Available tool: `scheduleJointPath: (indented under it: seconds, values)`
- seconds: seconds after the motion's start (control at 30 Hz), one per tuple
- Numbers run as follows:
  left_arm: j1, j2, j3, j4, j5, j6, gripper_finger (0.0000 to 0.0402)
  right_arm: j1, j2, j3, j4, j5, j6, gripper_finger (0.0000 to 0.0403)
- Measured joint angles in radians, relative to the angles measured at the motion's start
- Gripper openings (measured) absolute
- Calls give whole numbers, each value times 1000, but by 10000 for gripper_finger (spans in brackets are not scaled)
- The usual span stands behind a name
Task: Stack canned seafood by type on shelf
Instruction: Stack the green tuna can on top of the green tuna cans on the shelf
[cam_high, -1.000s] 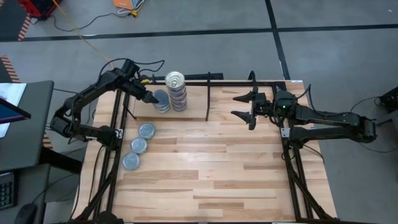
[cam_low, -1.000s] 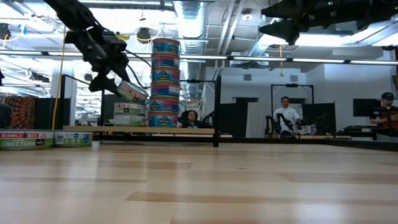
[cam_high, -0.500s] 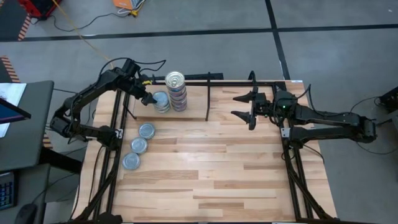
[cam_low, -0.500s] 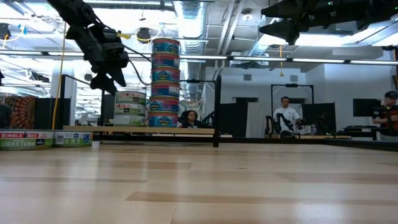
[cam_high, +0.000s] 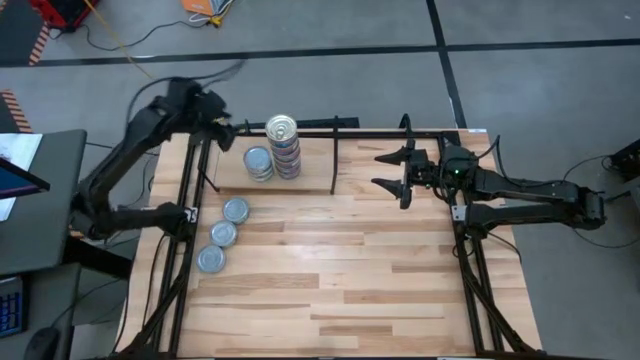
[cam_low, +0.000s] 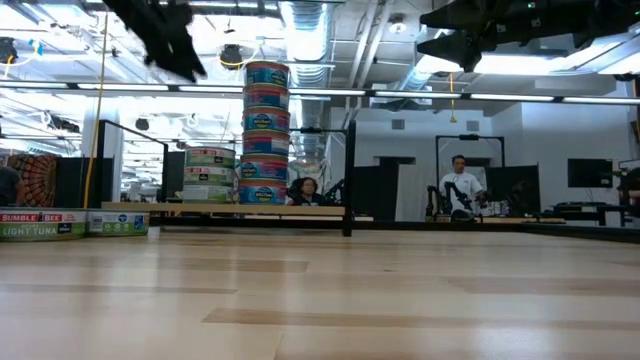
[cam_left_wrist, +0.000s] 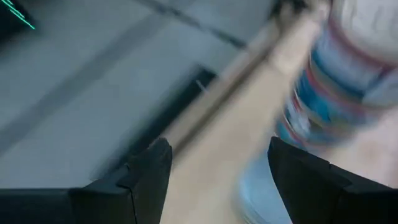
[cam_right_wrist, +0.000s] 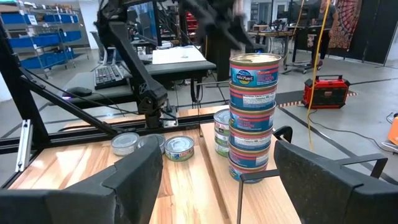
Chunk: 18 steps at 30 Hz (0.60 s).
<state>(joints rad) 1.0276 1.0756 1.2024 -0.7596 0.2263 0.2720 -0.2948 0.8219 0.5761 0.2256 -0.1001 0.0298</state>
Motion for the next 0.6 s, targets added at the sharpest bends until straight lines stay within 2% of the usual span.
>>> scheduleJointPath:
  seconds: [0.1, 0.2, 0.33, 0.5, 0.6]
  values:
    - [-41, -114, 1, 60, -70, 16, 255, 0, 0, 0, 0, 0, -1, 331]
    - [-125, -221, 1, 65, -70, 58, 249, 0, 0, 0, 0, 0, -1, 331]
    - [-291, -326, 1, -43, -99, 63, 236, 0, 0, 0, 0, 0, -1, 331]
    - [-561, -370, -29, -253, -328, -68, 221, 0, 0, 0, 10, 0, -1, 331]
    - [-731, -369, -84, -302, -486, -173, 214, 0, 0, 0, 28, 0, -1, 331]
